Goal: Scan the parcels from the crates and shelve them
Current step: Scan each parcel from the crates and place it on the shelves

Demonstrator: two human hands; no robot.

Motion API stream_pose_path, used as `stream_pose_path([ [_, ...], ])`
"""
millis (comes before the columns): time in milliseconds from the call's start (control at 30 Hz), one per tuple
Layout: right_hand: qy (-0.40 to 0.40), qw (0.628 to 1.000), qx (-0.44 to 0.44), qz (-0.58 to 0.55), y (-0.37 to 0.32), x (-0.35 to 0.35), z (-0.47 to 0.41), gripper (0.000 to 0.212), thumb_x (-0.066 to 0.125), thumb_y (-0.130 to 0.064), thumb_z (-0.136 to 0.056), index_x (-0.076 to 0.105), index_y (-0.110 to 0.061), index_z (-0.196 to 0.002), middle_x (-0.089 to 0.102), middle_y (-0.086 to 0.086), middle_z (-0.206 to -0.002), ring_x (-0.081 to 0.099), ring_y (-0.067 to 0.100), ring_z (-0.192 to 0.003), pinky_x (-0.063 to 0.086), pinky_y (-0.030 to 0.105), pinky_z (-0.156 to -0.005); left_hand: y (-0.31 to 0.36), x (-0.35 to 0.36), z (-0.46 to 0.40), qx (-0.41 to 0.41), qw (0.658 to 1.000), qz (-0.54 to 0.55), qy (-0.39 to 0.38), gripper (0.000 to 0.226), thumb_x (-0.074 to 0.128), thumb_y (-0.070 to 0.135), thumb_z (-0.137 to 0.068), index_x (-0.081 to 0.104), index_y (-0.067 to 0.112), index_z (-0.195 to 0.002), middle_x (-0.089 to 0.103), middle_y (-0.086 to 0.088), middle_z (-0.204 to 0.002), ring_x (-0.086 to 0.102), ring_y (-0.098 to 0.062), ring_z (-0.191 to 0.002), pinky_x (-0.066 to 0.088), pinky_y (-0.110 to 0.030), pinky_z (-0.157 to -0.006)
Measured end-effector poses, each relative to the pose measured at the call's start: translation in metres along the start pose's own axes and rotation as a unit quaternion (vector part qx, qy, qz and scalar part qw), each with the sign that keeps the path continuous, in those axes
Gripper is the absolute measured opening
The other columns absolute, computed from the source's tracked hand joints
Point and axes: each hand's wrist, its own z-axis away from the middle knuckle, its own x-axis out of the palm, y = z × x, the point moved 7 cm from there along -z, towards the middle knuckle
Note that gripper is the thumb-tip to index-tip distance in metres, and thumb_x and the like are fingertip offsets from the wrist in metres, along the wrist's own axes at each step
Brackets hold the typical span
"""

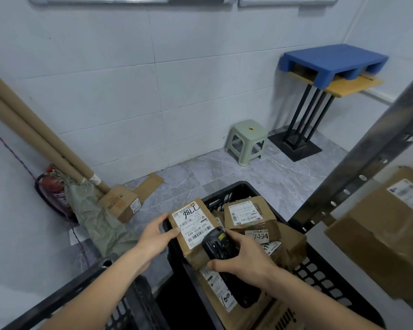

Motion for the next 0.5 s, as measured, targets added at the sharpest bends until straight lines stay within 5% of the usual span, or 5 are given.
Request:
stream_pose_path([
  [167, 0.012, 1.000, -0.001, -0.028, 0.003, 0.002, -0.001, 0.059, 0.095, -0.040, -0.068, 0.066, -0.044, -0.119, 0.076, -0.012, -0.105, 0.072, 0.006, -0.097, 0.060, 0.033, -0.094, 0.000, -0.002, 0.004, 0.006, 1.000, 0.017, 0.019, 0.067, 0.074, 0.013, -0.090, 0.044, 0.016, -0.150, 0.044, -0.001, -0.155, 0.037, -0.018, -0.145, 0.030, -0.034, -0.115],
  [333, 0.019, 0.998, -0.015, -0.054, 0.000, 0.006, 0.009, 0.056, 0.096, -0.038, -0.069, 0.060, -0.056, -0.108, 0.077, -0.016, -0.106, 0.071, 0.004, -0.101, 0.058, 0.029, -0.098, 0.001, -0.015, 0.018, 0.017, 0.998, 0.050, 0.044, 0.064, 0.076, 0.011, -0.088, 0.049, 0.015, -0.146, 0.050, -0.002, -0.151, 0.043, -0.015, -0.140, 0.032, -0.036, -0.117],
  [500, 0.032, 0.995, -0.025, -0.092, -0.016, 0.006, 0.030, 0.070, 0.096, -0.034, -0.071, 0.063, -0.038, -0.132, 0.078, -0.020, -0.105, 0.071, -0.004, -0.099, 0.054, 0.016, -0.090, 0.015, -0.025, 0.042, 0.030, 0.992, 0.108, 0.058, 0.066, 0.073, 0.008, -0.090, 0.046, 0.019, -0.149, 0.049, -0.007, -0.150, 0.042, -0.017, -0.141, 0.036, -0.043, -0.117],
])
